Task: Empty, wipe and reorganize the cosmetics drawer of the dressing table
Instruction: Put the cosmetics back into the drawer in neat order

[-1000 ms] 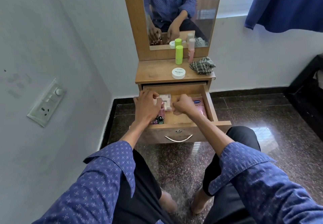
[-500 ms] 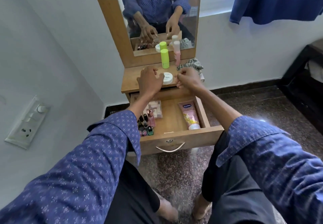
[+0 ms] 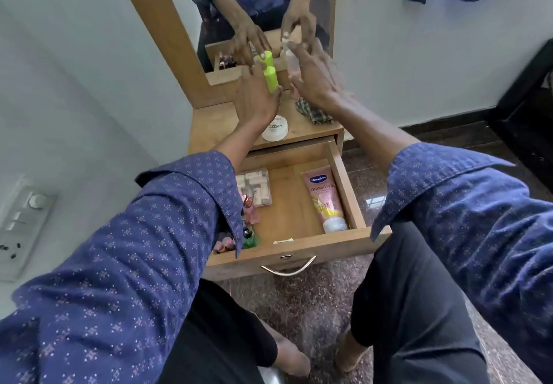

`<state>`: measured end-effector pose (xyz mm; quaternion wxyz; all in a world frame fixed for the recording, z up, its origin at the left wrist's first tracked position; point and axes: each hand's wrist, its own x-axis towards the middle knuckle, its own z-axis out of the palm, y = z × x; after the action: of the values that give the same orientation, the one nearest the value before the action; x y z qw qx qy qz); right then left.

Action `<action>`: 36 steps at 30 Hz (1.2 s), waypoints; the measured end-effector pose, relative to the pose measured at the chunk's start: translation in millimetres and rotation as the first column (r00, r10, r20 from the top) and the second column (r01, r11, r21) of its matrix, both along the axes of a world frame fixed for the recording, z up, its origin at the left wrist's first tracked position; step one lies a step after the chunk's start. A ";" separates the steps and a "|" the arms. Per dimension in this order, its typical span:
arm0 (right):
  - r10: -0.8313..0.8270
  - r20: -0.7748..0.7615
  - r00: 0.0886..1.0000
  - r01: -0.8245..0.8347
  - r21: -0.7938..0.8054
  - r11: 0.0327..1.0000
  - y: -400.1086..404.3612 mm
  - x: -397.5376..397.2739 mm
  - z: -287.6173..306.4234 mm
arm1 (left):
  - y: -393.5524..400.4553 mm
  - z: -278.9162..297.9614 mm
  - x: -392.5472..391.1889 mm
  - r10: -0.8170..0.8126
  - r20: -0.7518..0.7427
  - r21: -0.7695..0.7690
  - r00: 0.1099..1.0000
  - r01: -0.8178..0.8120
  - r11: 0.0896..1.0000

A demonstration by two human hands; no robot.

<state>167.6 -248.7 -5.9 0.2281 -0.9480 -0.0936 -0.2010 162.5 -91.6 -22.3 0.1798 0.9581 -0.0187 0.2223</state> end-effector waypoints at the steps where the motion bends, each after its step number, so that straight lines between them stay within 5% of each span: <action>1: 0.004 -0.003 1.000 -0.004 -0.008 1.000 0.5 -0.2 -0.4 | 0.9 -0.7 1.8 0.000 0.006 -0.003 1.000 0.000 1.000; 12: -0.060 0.315 0.947 -0.008 0.211 0.977 -3.5 -37.0 -3.9 | 3.9 2.2 -10.7 0.010 0.165 -0.392 0.986 0.057 0.918; 20: -0.232 0.326 0.916 0.048 0.486 0.872 1.6 -106.6 -17.8 | 0.7 14.7 -75.8 -0.196 0.354 -0.351 0.915 0.324 0.878; 27: -0.334 0.099 0.937 0.209 0.607 0.767 23.0 -175.7 -56.7 | 24.6 -26.3 -153.2 -0.311 0.145 -0.279 0.939 0.341 0.898; 31: -0.272 0.002 0.962 0.223 0.566 0.794 35.9 -200.0 -87.4 | 39.1 -51.1 -172.8 -0.346 -0.078 -0.189 0.935 0.327 0.926; 36: -0.224 -0.083 0.971 0.233 0.534 0.813 37.1 -197.8 -94.6 | 45.6 -68.0 -176.3 -0.343 -0.187 -0.096 0.920 0.331 0.939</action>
<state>-30.2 -211.6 -100.6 0.4608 -0.8511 0.0830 -0.2375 -13.8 -46.1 -90.2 0.2461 0.9520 -0.1580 0.0906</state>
